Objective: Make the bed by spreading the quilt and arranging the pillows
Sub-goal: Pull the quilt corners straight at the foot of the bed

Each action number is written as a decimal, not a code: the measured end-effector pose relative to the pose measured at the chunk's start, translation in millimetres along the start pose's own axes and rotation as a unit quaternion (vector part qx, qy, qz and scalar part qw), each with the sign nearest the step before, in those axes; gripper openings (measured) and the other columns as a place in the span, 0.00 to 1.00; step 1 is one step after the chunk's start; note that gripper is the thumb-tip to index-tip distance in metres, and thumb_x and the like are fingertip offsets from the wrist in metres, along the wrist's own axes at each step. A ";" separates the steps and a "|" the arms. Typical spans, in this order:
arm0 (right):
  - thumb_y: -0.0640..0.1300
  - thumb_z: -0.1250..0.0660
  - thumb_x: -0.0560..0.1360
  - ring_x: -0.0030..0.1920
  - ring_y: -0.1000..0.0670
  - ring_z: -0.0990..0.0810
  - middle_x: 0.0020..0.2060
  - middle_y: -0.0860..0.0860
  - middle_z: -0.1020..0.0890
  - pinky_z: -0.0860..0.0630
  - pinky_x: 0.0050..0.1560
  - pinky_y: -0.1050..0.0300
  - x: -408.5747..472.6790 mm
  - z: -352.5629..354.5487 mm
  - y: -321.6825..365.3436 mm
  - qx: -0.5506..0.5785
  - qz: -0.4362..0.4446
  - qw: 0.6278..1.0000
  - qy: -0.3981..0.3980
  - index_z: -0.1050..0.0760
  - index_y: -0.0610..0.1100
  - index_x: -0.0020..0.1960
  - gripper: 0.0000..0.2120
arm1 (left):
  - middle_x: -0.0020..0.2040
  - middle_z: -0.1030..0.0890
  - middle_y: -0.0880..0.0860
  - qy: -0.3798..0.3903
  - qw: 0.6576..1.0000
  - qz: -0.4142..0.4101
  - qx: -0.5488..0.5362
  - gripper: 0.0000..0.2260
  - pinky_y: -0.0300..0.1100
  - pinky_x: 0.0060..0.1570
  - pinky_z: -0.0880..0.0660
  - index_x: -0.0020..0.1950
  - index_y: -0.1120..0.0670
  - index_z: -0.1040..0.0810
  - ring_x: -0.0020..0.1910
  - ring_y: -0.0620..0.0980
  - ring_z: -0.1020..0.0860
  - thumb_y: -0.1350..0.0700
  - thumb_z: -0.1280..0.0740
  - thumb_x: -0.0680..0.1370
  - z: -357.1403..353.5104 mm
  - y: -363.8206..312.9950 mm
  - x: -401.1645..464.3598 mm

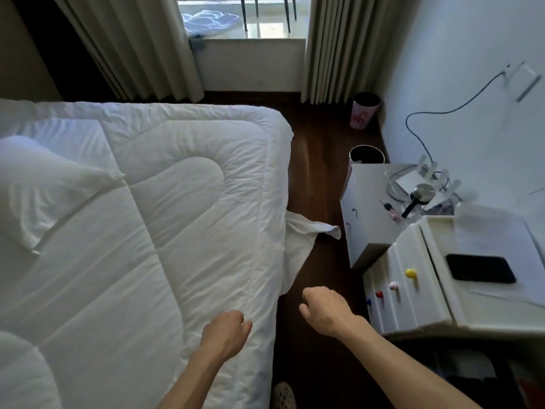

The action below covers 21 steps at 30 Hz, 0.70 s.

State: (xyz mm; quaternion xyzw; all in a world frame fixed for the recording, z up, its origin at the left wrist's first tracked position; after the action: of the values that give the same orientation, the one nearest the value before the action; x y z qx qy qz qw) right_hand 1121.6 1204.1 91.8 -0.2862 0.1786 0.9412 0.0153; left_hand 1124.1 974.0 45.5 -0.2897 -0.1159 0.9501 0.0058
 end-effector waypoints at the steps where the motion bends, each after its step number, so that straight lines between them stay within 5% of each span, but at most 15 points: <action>1: 0.49 0.41 0.80 0.46 0.44 0.20 0.43 0.48 0.21 0.26 0.44 0.50 7.3 12.0 1.4 0.000 0.002 1.000 -0.002 0.26 0.44 0.47 0.10 | 0.46 0.19 0.50 -0.008 1.000 0.000 -0.001 0.16 0.46 0.46 0.25 0.48 0.53 0.21 0.45 0.53 0.21 0.44 0.43 0.79 7.8 -5.2 8.9; 12: 0.47 0.41 0.80 0.33 0.52 0.31 0.34 0.54 0.30 0.38 0.31 0.59 201.6 143.0 -36.1 0.011 0.052 0.998 0.024 0.39 0.51 0.35 0.15 | 0.55 0.18 0.56 0.015 0.998 0.055 -0.011 0.18 0.47 0.50 0.26 0.52 0.55 0.21 0.56 0.59 0.21 0.44 0.43 0.77 86.4 -97.7 178.8; 17: 0.47 0.42 0.80 0.41 0.48 0.24 0.35 0.54 0.28 0.28 0.42 0.52 289.3 233.3 -48.2 -0.007 0.085 0.995 0.054 0.34 0.50 0.37 0.12 | 0.49 0.18 0.54 -0.009 0.995 0.088 -0.035 0.16 0.46 0.44 0.28 0.47 0.55 0.22 0.50 0.57 0.21 0.46 0.43 0.78 153.0 -146.9 257.8; 21: 0.48 0.42 0.80 0.42 0.48 0.23 0.39 0.53 0.24 0.30 0.42 0.54 341.5 293.2 -51.3 -0.022 0.091 0.994 0.057 0.31 0.50 0.40 0.10 | 0.47 0.18 0.54 -0.018 0.994 0.096 -0.056 0.15 0.46 0.43 0.29 0.44 0.54 0.23 0.49 0.56 0.20 0.45 0.43 0.77 200.3 -184.7 303.5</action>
State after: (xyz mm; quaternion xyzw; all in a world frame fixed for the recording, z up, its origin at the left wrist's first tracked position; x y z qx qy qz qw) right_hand 686.5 1328.2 115.6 -0.3220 0.1843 0.9245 -0.0872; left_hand 750.7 1134.0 81.6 -0.2818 -0.1403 0.9434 -0.1040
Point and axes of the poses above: each hand's wrist, its own x-axis towards the middle knuckle, its own z-axis out of the back of the hand, y = z × x, the point moved 1 cm from there along x, towards the middle knuckle
